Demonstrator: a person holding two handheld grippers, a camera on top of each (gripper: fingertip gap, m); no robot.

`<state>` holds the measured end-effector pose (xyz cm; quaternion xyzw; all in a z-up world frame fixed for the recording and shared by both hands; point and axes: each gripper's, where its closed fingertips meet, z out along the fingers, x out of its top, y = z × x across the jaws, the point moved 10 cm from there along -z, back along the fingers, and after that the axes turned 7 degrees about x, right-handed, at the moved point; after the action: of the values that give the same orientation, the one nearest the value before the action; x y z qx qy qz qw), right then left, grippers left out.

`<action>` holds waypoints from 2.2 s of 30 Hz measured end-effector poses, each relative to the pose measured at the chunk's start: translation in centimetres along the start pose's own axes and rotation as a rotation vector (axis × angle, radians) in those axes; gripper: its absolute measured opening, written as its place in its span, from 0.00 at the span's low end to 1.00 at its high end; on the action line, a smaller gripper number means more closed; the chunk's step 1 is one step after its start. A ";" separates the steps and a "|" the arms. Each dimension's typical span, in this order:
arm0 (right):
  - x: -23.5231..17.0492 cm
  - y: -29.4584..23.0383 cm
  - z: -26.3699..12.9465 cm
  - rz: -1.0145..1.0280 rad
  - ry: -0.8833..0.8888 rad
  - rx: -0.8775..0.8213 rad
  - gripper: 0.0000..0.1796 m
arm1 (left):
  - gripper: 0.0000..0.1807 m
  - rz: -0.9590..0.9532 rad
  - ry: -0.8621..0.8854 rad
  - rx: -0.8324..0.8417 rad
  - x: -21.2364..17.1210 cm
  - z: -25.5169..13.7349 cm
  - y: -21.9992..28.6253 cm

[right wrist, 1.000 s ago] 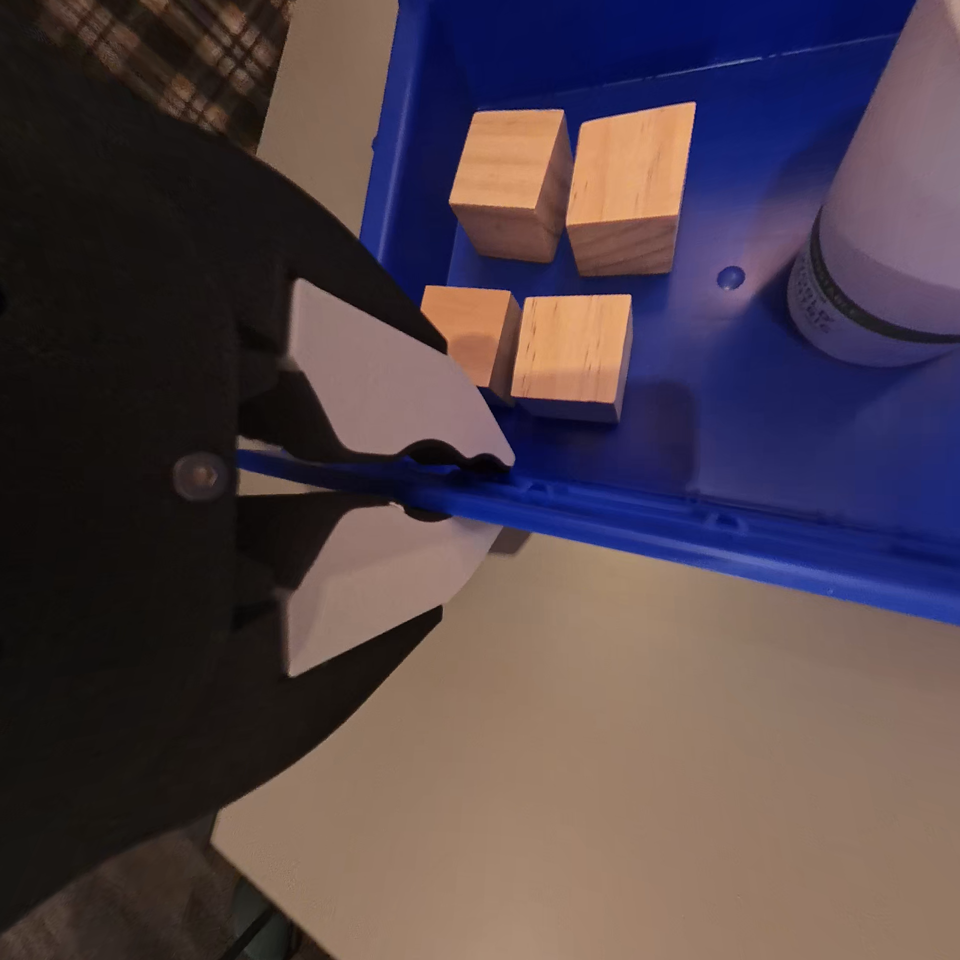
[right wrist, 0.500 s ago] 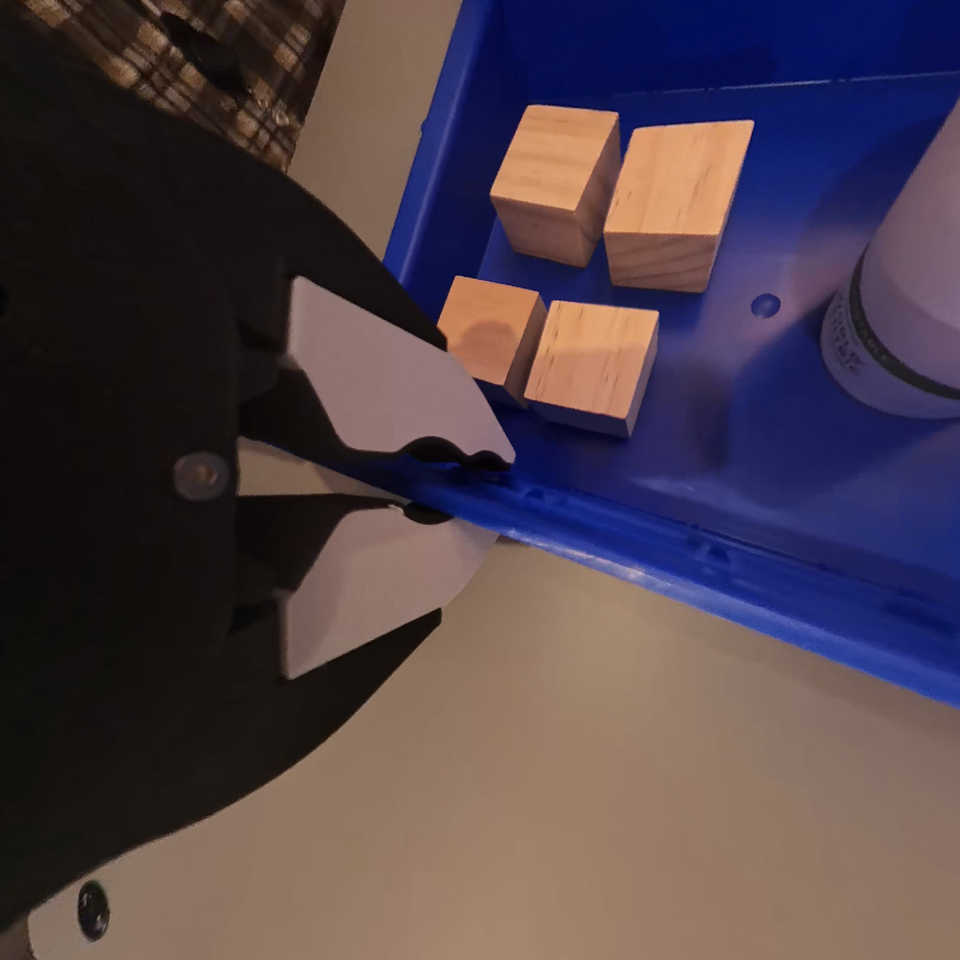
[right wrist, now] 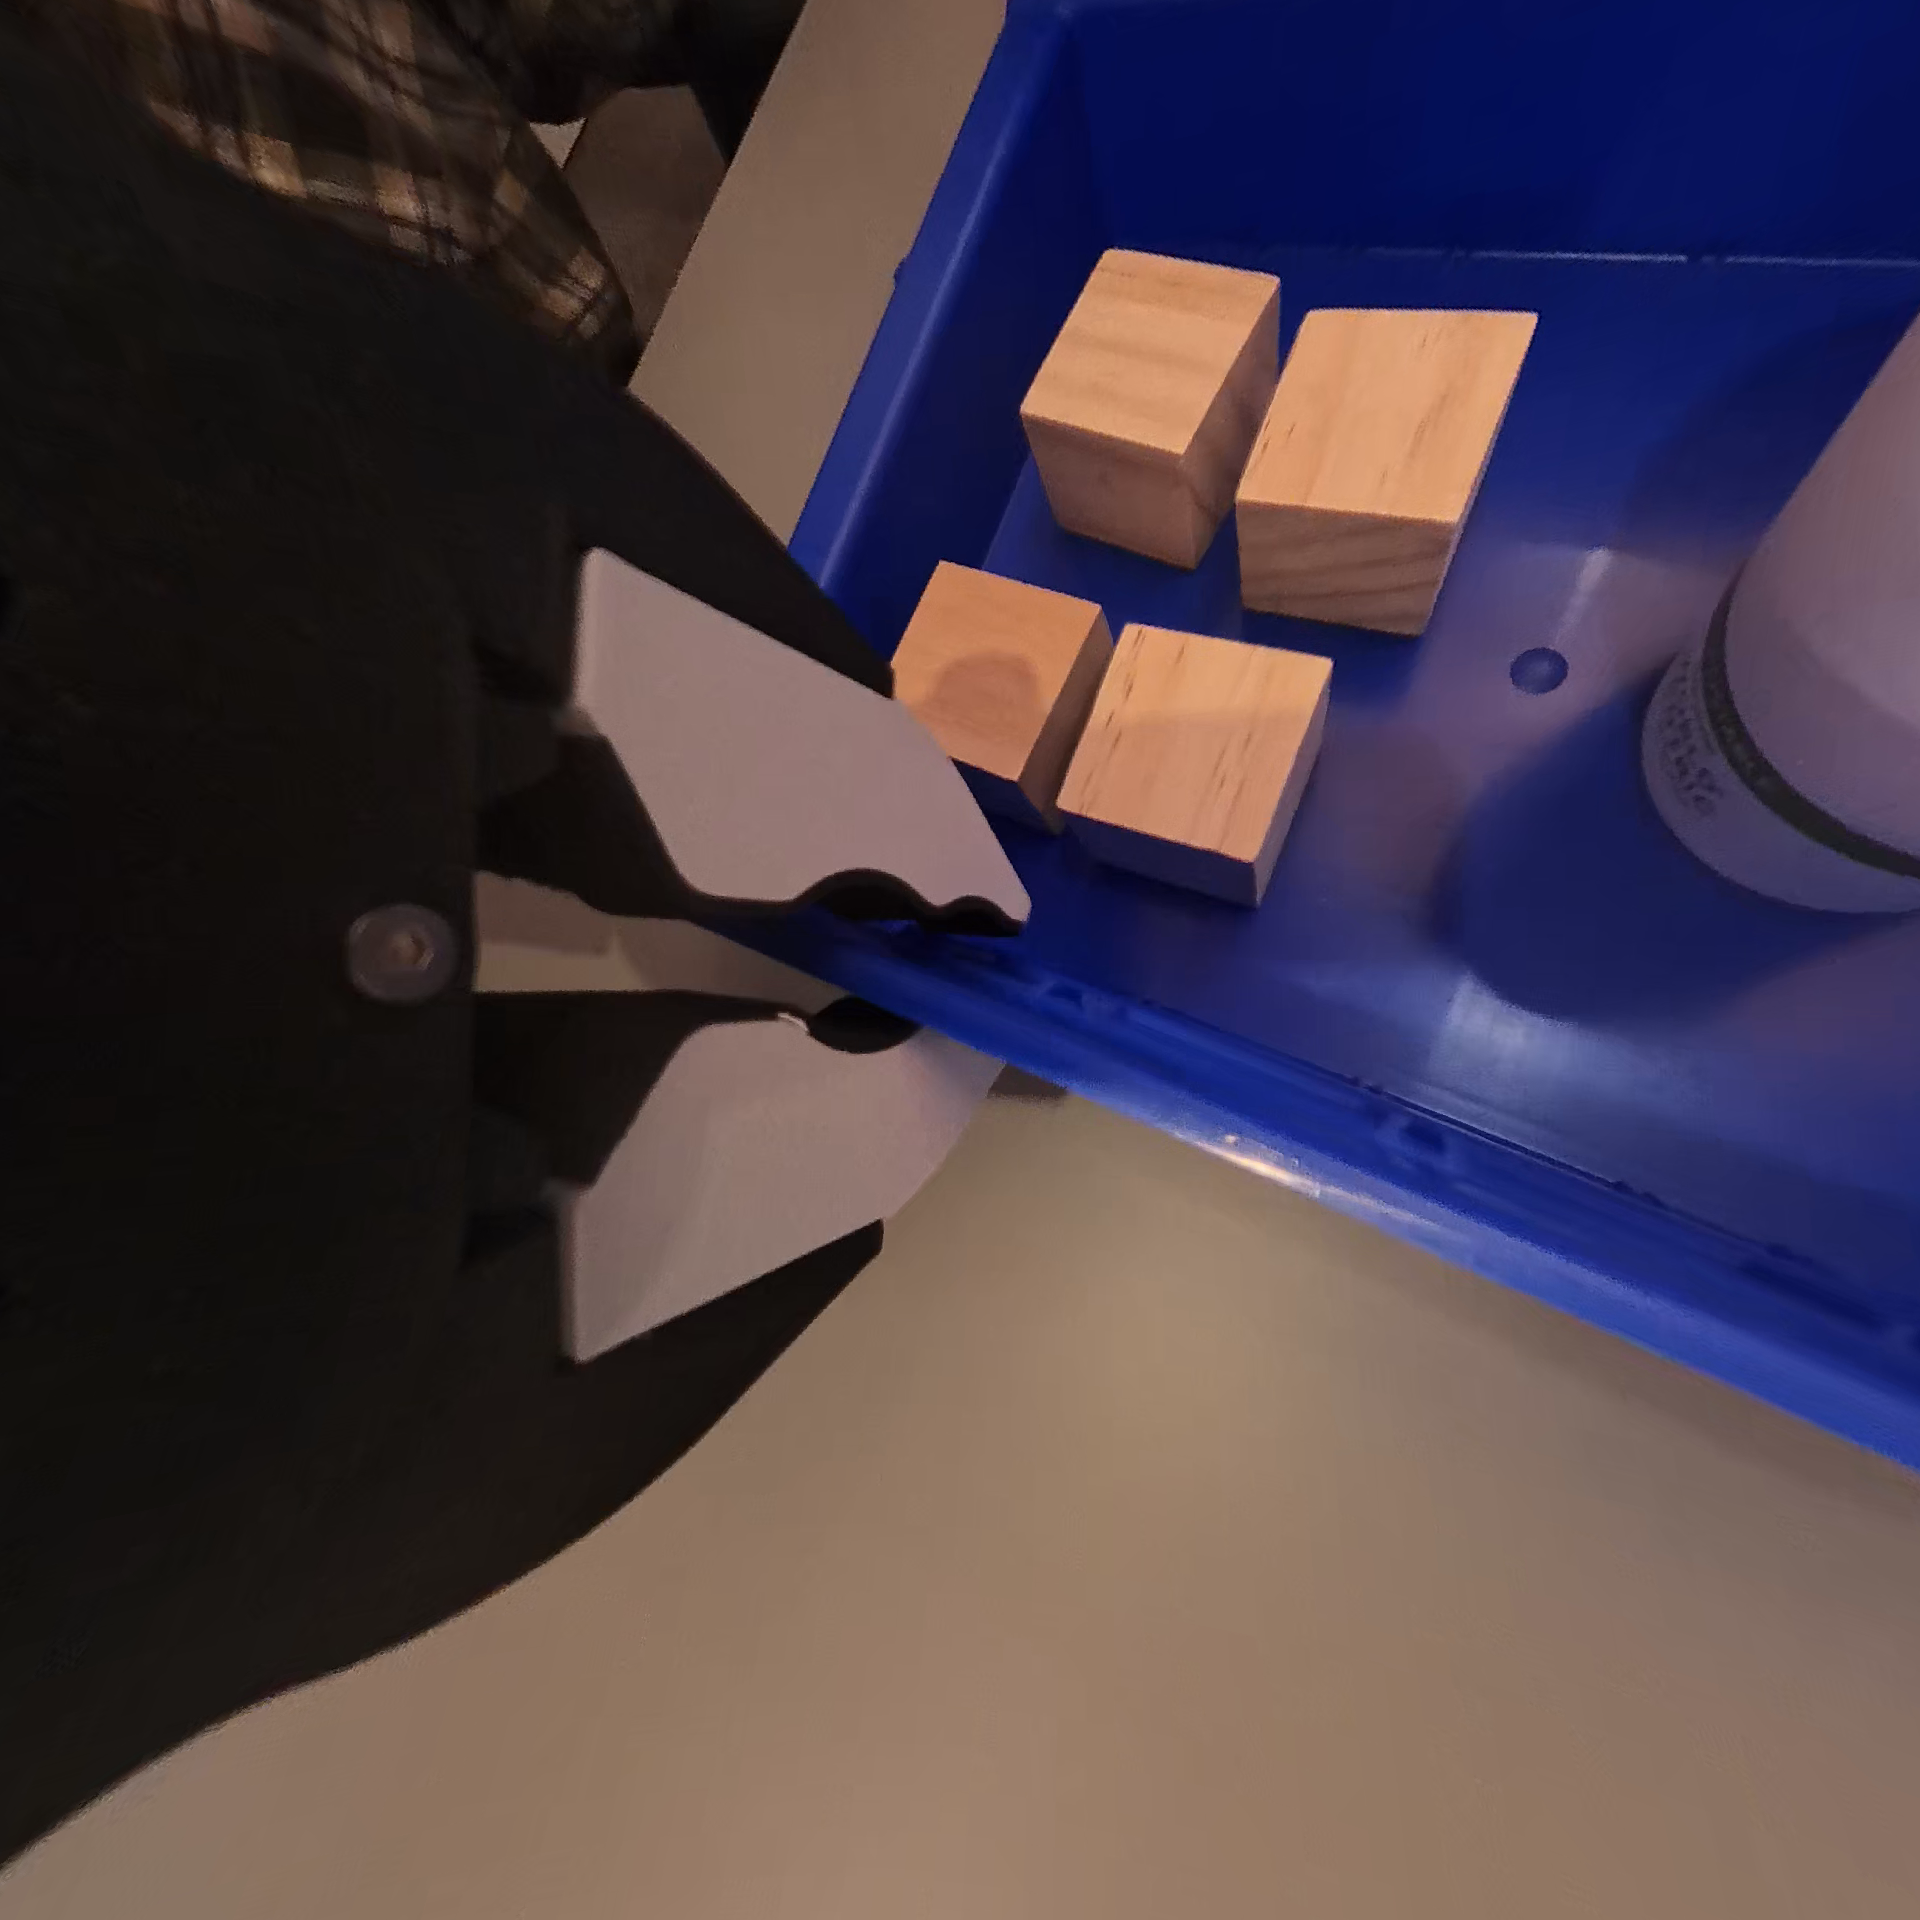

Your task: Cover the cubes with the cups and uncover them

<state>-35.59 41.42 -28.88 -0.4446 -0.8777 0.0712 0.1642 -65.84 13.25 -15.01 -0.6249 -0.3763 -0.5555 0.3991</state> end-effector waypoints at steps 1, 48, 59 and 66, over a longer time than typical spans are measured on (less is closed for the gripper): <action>0.2 -0.7 0.2 -0.009 -0.004 -0.005 0.05 | 0.32 -0.003 0.004 0.002 0.0 -0.1 -0.1; -23.3 9.4 -5.1 -0.384 0.951 0.518 0.44 | 0.39 -0.364 -0.957 0.542 -4.7 3.7 -25.2; -22.6 10.2 -5.1 -0.453 0.862 0.554 0.38 | 0.35 -0.533 -1.269 0.653 -12.0 3.1 -28.1; -22.5 10.4 -5.5 -0.442 0.859 0.587 0.35 | 0.14 -0.560 -1.372 0.598 -14.8 2.9 -27.9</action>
<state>-13.41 29.34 -31.64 -0.1751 -0.7476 0.0889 0.6345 -91.67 26.61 -27.68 -0.5759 -0.8141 -0.0023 0.0749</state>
